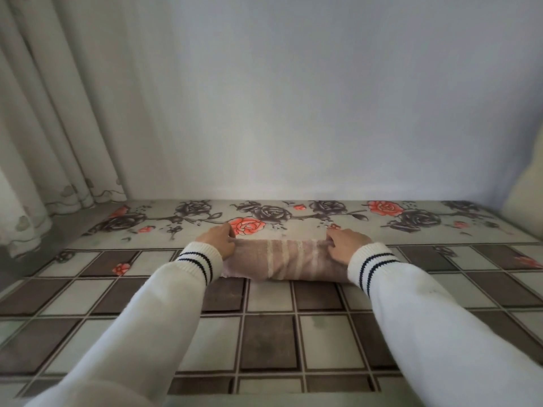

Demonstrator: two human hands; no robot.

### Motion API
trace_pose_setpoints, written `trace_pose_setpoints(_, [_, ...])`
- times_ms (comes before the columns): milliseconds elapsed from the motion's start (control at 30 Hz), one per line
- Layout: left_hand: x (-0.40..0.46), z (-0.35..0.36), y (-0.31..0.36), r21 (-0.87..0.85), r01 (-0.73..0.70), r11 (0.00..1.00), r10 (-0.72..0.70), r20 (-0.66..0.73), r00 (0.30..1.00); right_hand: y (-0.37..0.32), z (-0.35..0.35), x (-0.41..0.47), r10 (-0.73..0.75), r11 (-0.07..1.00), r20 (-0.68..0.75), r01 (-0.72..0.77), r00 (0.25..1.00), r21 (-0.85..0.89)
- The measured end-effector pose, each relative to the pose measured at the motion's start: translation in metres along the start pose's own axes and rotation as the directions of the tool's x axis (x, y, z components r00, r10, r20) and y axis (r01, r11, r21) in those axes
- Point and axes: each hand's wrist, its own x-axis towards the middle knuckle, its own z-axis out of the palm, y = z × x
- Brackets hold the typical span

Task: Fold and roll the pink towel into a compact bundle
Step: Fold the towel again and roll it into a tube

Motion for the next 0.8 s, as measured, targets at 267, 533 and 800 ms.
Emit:
trace_pose_setpoints(267, [0.013,0.017,-0.001,0.079,-0.007,0.997,0.004,0.034,0.999,0.008,0.027,0.012,-0.047,0.994,0.032,0.05,0.998,-0.101])
trace_pose_setpoints(533, [0.022,0.029,-0.002,0.233,-0.03,0.972,0.016,0.06,0.998,0.015,0.039,0.019,-0.05,0.994,0.03,0.053,0.998,-0.093])
trace_pose_setpoints(800, [0.02,0.029,-0.006,0.225,0.07,0.972,-0.066,-0.027,0.997,0.019,0.037,0.014,0.006,0.994,0.047,-0.001,0.999,-0.105])
